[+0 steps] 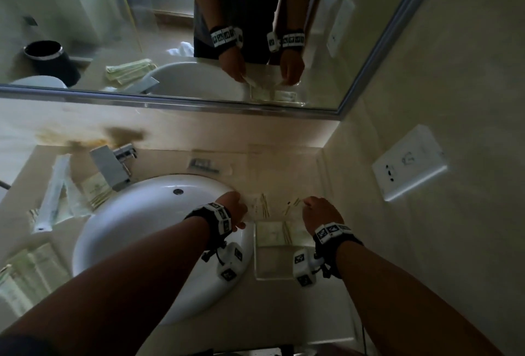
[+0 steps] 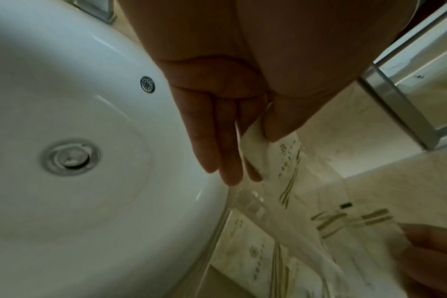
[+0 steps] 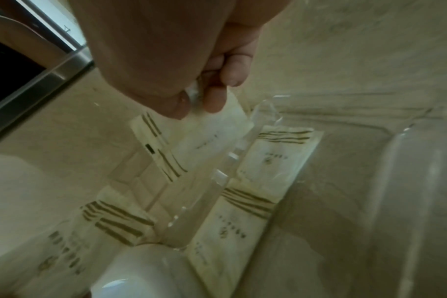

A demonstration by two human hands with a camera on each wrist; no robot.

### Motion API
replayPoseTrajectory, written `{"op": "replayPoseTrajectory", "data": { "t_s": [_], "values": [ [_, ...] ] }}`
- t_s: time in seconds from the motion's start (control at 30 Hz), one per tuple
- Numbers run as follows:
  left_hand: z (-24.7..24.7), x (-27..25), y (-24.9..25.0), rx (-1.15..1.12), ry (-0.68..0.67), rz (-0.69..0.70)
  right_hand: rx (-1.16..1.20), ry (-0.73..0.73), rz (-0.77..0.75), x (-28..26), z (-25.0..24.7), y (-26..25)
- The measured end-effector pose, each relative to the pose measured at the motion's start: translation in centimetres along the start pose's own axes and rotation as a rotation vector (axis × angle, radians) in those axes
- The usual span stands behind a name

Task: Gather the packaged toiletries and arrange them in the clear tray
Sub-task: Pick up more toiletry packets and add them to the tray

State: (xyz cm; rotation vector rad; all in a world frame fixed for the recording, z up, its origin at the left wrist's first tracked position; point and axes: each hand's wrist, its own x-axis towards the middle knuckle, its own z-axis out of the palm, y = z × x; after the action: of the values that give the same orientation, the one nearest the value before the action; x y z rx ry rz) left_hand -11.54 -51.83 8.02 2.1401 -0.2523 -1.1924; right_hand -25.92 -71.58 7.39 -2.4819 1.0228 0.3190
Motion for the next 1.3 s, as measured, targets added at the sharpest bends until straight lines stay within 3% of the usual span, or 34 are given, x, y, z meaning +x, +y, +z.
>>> {"op": "replayPoseTrajectory", "data": {
  "t_s": [0.17, 0.37, 0.47, 0.77, 1.03, 1.2, 1.3],
  "values": [
    [3.5, 0.1, -0.1, 0.107, -0.01, -0.005, -0.051, -0.022, 0.069, -1.3, 1.3, 3.4],
    [6.4, 1.1, -0.2, 0.389, -0.01, -0.013, 0.061, -0.094, 0.01, -2.1, 1.8, 5.2],
    [7.5, 1.4, -0.4, 0.474, 0.041, -0.003, -0.071, -0.127, -0.011, -1.9, 1.7, 5.1],
    [8.0, 2.3, -0.9, 0.434, 0.067, -0.023, -0.225, -0.244, -0.023, 0.5, 1.8, 4.1],
    [7.2, 2.0, -1.0, 0.498, 0.096, -0.041, -0.255, -0.291, -0.063, 1.8, 2.6, 4.3],
    [7.0, 1.5, -0.4, 0.498, 0.181, 0.016, -0.216, -0.31, -0.068, 2.7, 3.1, 4.0],
    [7.9, 1.8, 0.8, 0.572, 0.057, 0.089, -0.149, -0.292, -0.045, 2.3, 3.0, 3.7]
  ]
}}
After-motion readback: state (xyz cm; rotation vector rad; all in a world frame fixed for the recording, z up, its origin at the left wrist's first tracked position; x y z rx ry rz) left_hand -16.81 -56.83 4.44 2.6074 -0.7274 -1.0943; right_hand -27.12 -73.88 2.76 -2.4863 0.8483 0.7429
